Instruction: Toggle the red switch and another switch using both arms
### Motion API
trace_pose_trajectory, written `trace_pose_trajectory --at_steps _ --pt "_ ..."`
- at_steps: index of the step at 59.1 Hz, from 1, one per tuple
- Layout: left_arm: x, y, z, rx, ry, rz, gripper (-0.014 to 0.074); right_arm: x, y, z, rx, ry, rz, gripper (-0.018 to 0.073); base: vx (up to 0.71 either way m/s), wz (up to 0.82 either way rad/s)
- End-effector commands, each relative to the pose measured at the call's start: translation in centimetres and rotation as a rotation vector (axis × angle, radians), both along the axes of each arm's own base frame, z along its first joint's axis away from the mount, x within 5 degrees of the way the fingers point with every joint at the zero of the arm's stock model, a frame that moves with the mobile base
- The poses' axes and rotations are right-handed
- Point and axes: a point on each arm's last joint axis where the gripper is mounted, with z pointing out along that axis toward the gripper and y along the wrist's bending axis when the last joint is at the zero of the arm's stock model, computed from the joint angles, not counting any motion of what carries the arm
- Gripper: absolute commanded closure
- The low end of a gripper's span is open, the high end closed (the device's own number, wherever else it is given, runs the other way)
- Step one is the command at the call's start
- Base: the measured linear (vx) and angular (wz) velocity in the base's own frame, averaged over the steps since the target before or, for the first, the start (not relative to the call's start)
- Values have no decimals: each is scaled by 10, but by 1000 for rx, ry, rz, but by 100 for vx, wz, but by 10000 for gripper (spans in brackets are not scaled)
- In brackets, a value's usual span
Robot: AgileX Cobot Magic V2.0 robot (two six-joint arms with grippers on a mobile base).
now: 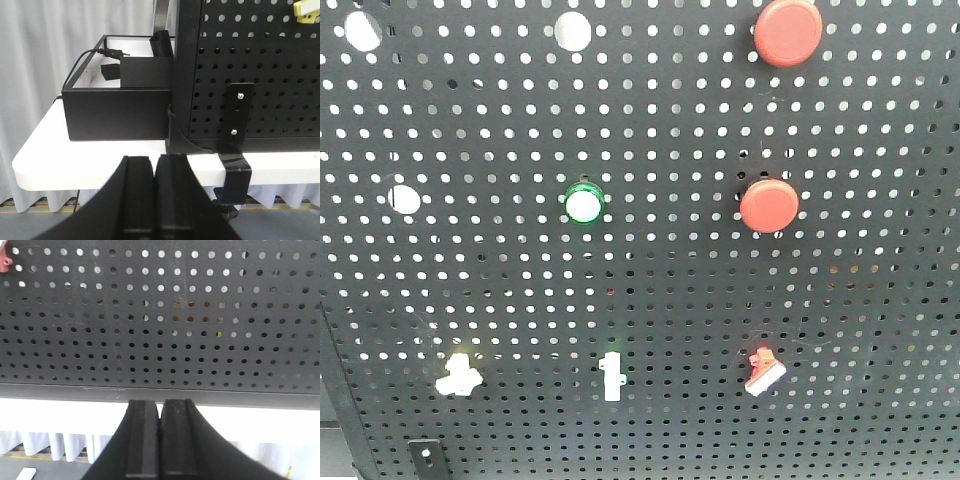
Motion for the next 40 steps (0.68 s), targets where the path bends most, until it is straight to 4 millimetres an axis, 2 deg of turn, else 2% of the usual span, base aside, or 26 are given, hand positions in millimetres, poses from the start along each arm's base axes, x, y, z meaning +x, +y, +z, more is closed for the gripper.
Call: trace_pose_trajectory --at_steps 1,40 --pt "1 0 0 -20 -55 3 594 -1 0 7 -5 -95 5 566 0 0" --pt "1 0 0 -20 -55 3 594 -1 0 7 -5 -95 5 566 0 0"
